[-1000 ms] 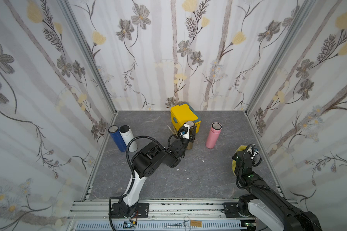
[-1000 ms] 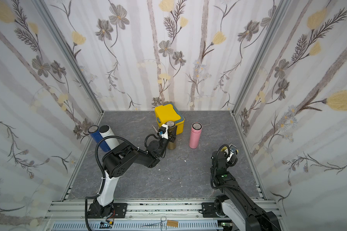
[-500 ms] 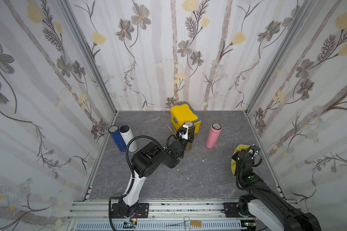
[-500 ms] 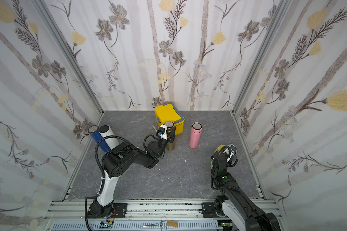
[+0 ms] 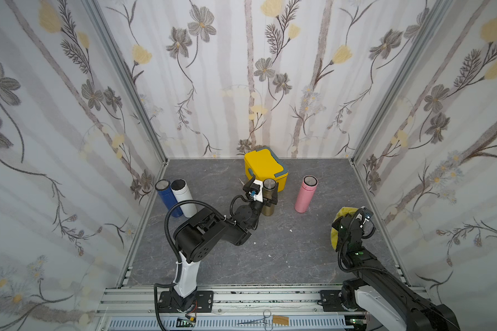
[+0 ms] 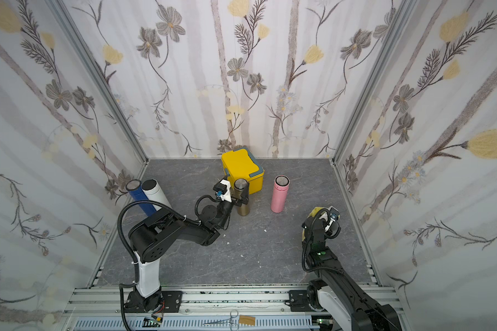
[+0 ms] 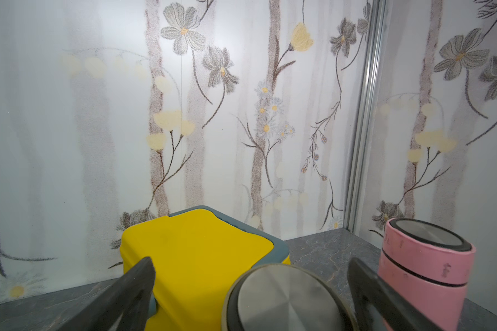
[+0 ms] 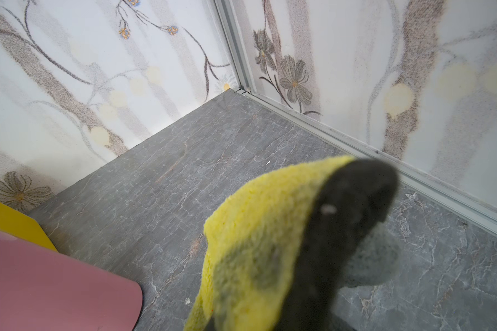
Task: Wipe the surface of the thermos
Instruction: Place the thermos at the center of the board.
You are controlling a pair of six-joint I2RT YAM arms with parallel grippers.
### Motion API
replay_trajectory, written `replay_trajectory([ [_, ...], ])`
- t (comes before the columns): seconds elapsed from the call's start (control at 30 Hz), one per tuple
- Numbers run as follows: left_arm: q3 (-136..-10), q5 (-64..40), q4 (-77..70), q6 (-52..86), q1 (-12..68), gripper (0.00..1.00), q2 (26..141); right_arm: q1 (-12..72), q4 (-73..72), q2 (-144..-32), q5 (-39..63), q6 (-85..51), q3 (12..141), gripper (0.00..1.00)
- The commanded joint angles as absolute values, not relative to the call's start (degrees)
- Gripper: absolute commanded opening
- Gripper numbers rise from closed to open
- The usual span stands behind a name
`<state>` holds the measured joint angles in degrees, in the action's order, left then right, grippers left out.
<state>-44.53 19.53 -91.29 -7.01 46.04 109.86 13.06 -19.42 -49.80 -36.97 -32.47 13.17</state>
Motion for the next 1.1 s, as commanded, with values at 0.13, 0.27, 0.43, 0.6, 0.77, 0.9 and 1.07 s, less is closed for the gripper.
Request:
replay_trajectory([
  [0.13, -37.5, 26.1, -89.1, -6.7, 47.7, 1.0, 91.2, 13.0, -23.0, -50.7, -34.9, -32.0, 13.6, 0.0],
  [0.27, -39.0, 34.4, -65.2, -0.8, 48.4, 1.0, 74.8, 12.9, -23.3, -50.9, -34.3, -31.9, 13.6, 0.0],
  [0.43, -42.8, 52.7, -27.8, 25.6, 48.4, 1.0, 57.6, 12.9, -24.1, -51.1, -33.0, -31.5, 13.3, 0.0],
  [0.6, -43.8, 64.3, 1.2, 47.0, 48.4, 1.0, 52.5, 12.9, -24.5, -52.2, -31.8, -31.0, 13.8, 0.0],
  [0.77, -50.4, 65.6, 17.4, 57.3, 46.9, 1.0, 63.0, 12.9, -24.4, -52.8, -31.2, -30.9, 14.2, 0.0],
  [0.9, -53.3, 67.1, 10.8, 43.2, 46.3, 1.0, 71.0, 12.9, -24.5, -52.8, -31.0, -30.9, 14.1, 0.0],
  [1.07, -57.2, 67.2, 11.6, 37.9, 45.2, 1.0, 79.3, 12.9, -24.5, -53.2, -30.9, -30.9, 14.3, 0.0],
])
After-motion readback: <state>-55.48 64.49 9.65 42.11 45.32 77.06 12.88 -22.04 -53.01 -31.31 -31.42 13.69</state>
